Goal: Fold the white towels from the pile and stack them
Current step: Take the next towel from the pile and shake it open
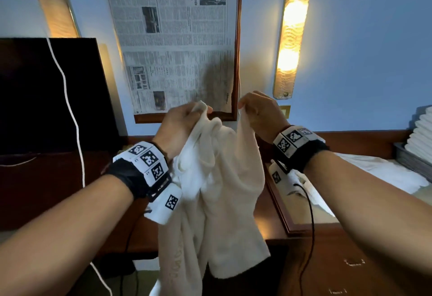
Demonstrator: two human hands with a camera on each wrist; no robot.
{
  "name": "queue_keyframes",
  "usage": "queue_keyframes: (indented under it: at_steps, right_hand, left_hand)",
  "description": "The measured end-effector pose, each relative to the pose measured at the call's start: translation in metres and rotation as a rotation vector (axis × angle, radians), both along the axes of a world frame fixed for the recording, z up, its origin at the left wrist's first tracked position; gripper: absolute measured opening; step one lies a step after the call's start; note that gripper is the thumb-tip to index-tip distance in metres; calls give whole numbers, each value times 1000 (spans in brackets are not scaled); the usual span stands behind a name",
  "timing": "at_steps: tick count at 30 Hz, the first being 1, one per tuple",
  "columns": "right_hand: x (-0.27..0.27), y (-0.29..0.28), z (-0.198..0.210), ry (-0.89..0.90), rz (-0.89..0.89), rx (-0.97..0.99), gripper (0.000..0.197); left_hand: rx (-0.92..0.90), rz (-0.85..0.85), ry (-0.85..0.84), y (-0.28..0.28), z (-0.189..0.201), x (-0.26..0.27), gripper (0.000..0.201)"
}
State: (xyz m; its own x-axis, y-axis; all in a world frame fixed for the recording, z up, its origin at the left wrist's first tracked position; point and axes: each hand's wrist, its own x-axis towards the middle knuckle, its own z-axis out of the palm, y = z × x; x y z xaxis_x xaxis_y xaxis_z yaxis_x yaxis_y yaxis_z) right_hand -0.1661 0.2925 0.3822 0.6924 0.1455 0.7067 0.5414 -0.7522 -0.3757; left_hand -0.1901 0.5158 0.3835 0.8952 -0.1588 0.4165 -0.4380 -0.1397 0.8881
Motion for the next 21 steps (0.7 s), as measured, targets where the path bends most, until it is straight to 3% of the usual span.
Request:
queue_keyframes:
  at_steps: [4,8,12,13,16,21]
  right_hand:
    - [-16,36,42,-23,238,89,17]
    - [-28,44,55,77,305,148,4]
    - [-30,32,50,168,325,249,49]
    - [-31,30,48,190,345,279,49]
    - [-34,24,54,200,364,346,18]
    - [-48,12,88,134,327,171,12]
  left_hand:
    - [-22,-126,56,-13,1,-10,21]
    - [-124,-195,90,-16,6,-17,23]
    - [-107,-188,23,-12,10,-14,17]
    - [-104,-200,12,-12,11,-13,16]
    - [-17,-249,-75,-14,16,-13,21]
    - [186,-320,-221,3,55,-13,23]
